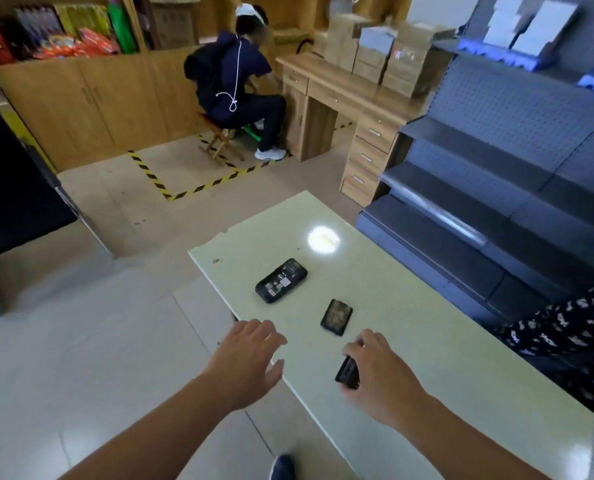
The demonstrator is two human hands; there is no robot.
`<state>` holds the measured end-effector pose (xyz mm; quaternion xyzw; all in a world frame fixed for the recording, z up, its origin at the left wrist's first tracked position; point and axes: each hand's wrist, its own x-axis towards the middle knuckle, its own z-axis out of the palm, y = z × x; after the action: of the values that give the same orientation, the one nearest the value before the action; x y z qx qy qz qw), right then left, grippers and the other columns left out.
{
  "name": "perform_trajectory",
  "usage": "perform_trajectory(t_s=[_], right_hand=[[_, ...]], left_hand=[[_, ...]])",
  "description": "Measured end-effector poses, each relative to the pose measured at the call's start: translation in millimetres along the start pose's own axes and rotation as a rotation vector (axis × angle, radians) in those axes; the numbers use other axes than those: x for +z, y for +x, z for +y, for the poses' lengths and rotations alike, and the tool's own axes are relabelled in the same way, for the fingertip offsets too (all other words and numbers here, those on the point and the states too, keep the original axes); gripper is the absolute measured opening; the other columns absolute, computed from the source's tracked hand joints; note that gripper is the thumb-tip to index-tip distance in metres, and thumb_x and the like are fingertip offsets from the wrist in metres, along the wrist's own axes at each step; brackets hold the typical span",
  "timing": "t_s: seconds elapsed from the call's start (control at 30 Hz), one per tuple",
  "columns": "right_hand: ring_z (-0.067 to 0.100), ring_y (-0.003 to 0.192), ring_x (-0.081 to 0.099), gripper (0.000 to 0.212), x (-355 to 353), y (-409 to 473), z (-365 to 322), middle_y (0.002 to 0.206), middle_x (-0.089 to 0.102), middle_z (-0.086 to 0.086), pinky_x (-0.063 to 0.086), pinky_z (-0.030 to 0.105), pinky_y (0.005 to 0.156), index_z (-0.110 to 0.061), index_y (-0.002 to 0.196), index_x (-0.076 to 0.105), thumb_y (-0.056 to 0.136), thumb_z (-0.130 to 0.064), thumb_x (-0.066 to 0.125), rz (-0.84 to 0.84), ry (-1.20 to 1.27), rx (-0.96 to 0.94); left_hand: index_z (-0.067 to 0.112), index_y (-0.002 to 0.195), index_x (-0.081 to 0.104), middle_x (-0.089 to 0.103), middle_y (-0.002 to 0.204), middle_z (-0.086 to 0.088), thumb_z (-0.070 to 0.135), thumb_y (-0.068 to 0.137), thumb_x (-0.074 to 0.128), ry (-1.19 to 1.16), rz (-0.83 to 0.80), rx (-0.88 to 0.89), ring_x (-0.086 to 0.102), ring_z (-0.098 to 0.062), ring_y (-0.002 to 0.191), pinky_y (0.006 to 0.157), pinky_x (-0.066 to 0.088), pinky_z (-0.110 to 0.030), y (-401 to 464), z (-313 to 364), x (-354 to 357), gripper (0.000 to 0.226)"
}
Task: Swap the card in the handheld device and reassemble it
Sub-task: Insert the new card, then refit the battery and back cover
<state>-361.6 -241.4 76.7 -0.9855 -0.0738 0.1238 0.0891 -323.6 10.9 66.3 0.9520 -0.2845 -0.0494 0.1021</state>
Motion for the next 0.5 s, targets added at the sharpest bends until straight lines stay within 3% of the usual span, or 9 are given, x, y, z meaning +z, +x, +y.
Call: perform_trajectory(t_s=[0.2, 0.4, 0.5], right_hand=[[0.015, 0.13, 0.041, 0.048, 2.9, 84.6, -4.7, 0.133, 0.043, -0.002, 0.054, 0.028, 0.093, -0.022, 0.13, 0.058, 0.087, -0.044, 0.064, 0.013, 0.088, 0.093], [0.016, 0.111, 0.053, 0.045, -16.2, 145.8, 0.6, 0.116, 0.05, -0.002, 0.051, 0.029, 0.096, -0.021, 0.115, 0.065, 0.077, -0.041, 0.076, -0.002, 0.4, 0.277], [0.014, 0.116, 0.048, 0.052, -23.3, 163.9, 4.2, 0.121, 0.048, -0.003, 0.049, 0.026, 0.099, -0.023, 0.123, 0.063, 0.076, -0.04, 0.078, -0.012, 0.385, 0.308]], left_hand=[[0.02, 0.131, 0.063, 0.064, 0.128, -0.003, 0.038, 0.098, 0.053, 0.022, -0.052, 0.091, 0.059, -0.025, 0.119, 0.11, 0.04, -0.041, 84.6, -65.8, -6.1, 0.039], [0.023, 0.134, 0.059, 0.06, 0.129, 0.002, 0.04, 0.1, 0.045, 0.056, -0.111, 0.186, 0.055, -0.02, 0.116, 0.108, 0.036, -0.036, 150.3, -116.0, -17.6, 0.04], [0.025, 0.132, 0.059, 0.06, 0.128, 0.003, 0.04, 0.101, 0.043, 0.045, -0.127, 0.238, 0.054, -0.02, 0.115, 0.106, 0.035, -0.034, 182.2, -136.8, -18.7, 0.038]])
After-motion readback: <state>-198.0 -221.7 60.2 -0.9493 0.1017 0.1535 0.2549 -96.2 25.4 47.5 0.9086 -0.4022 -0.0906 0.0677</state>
